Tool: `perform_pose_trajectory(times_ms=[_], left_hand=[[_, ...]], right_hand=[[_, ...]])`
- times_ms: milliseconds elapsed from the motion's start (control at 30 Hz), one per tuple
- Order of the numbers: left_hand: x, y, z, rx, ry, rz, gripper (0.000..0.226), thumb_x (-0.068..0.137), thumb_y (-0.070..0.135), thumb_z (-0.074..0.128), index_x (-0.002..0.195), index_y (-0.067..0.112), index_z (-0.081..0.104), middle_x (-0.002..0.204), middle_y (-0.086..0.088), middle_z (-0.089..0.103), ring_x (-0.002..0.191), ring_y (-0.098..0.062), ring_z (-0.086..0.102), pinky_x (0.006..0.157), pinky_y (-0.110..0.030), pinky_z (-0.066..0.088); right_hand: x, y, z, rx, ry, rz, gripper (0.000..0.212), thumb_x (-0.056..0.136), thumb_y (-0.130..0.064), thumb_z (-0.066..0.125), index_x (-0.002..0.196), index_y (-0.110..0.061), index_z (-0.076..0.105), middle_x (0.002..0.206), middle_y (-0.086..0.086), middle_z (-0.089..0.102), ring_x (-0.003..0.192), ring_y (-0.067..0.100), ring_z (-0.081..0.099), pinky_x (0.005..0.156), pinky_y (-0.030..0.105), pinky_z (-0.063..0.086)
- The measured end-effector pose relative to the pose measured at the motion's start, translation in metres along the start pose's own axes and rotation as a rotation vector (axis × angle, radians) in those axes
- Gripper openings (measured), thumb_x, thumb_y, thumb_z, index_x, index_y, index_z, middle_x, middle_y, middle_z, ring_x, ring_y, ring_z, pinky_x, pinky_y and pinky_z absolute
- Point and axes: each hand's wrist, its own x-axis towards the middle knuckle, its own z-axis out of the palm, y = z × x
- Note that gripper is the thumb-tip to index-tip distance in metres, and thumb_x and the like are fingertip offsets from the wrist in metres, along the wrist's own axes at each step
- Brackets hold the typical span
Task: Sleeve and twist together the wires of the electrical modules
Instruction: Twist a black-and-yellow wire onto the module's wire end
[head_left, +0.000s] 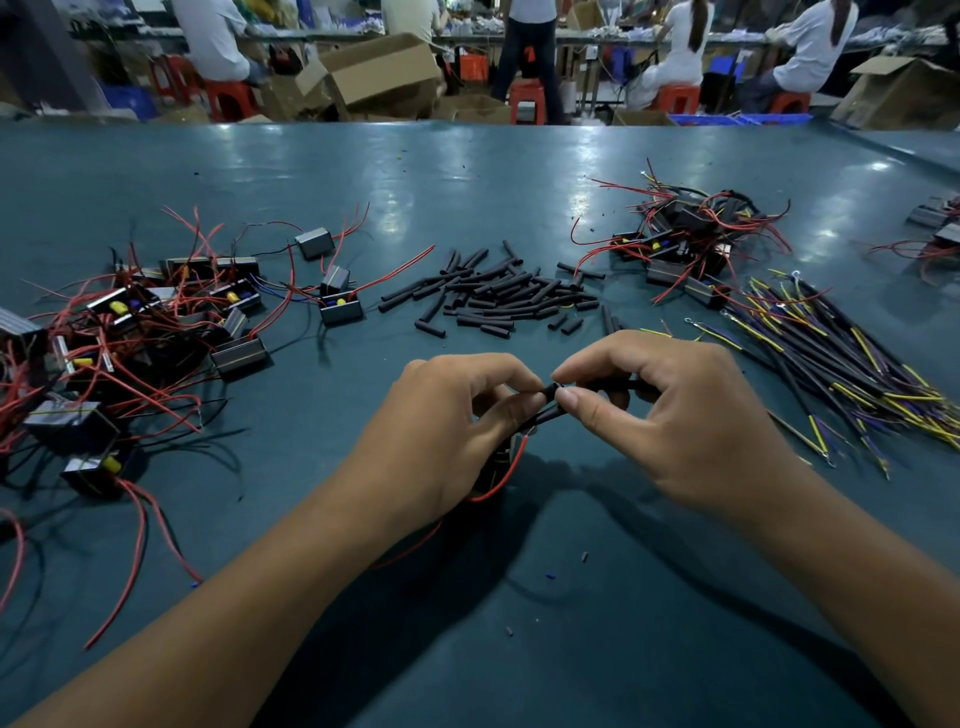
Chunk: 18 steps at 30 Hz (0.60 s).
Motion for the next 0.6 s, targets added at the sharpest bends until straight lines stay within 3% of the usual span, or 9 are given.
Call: perform_pose_trajectory(times_ms=[167, 367, 600], left_hand=[[-0.0009, 0.0009, 0.0008, -0.017, 0.021, -0.010, 0.008, 0.094, 0.027, 0.069, 0.087, 0.026, 0.073, 0.074, 0.019, 0.072, 0.068, -0.015, 0.068, 0.068, -0.038, 0.052], [-0.0017, 0.0019, 0.0001, -0.012, 0.022, -0.017, 0.007, 0.094, 0.025, 0.070, 0.089, 0.025, 0.074, 0.074, 0.017, 0.073, 0.070, -0.005, 0.068, 0.069, -0.036, 0.053], [-0.0031, 0.0034, 0.0013, -0.060, 0.005, -0.041, 0.008, 0.095, 0.021, 0.069, 0.089, 0.020, 0.073, 0.071, 0.009, 0.074, 0.065, -0.007, 0.070, 0.064, -0.036, 0.056]], right_hand=[[-0.0015, 0.0006, 0.0036, 0.020, 0.047, 0.045, 0.011, 0.084, -0.016, 0.078, 0.094, -0.016, 0.075, 0.076, -0.019, 0.065, 0.069, 0.000, 0.060, 0.066, 0.006, 0.040], [-0.0029, -0.0002, 0.0043, -0.024, 0.051, 0.005, 0.009, 0.084, -0.015, 0.078, 0.093, -0.015, 0.074, 0.078, -0.012, 0.067, 0.071, 0.004, 0.060, 0.066, 0.010, 0.041], [-0.0055, -0.0002, 0.0093, -0.109, 0.091, -0.084, 0.006, 0.085, -0.016, 0.072, 0.089, -0.012, 0.073, 0.076, -0.006, 0.065, 0.071, 0.007, 0.058, 0.066, 0.017, 0.043]])
